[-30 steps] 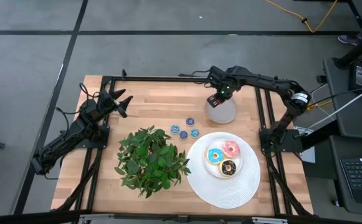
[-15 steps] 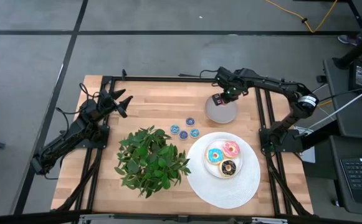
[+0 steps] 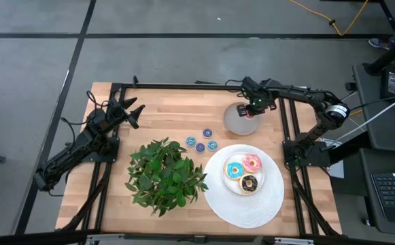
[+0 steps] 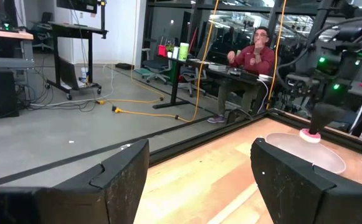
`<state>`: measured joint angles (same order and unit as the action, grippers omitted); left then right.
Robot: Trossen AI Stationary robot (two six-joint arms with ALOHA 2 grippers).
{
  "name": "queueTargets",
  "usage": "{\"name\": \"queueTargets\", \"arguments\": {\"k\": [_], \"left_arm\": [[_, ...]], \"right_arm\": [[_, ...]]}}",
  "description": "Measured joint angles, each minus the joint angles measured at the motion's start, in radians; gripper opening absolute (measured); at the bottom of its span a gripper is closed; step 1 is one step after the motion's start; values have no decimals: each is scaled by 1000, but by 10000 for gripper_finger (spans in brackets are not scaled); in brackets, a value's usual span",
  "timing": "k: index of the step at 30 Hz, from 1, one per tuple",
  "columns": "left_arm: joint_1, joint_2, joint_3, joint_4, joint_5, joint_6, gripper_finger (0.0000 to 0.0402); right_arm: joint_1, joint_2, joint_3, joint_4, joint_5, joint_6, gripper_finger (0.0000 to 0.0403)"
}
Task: Pick & Place donuts
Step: Put the small pink donut onto the gray plate, then put the left small blue donut onto the gray plate
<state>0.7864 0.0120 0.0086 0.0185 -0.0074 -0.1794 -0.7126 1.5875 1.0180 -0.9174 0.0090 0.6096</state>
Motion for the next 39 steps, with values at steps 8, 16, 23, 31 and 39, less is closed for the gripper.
{"name": "queueTargets", "arguments": {"k": [8,16,23,31,39], "left_arm": [[0,0,0,0,0,0,270],[0,0,0,0,0,0,270],[0,0,0,0,0,0,270],[0,0,0,0,0,0,270],[0,0,0,0,0,0,270]], "right_arm": [[-26,0,-94,116,16,15,49],[-54,0,-108,145,24,-16,49],[-55,0,-108,141,-5,-38,72],[-55,0,-108,115,-10,-46,134],[-55,0,-57,86,43,-125,168]]}}
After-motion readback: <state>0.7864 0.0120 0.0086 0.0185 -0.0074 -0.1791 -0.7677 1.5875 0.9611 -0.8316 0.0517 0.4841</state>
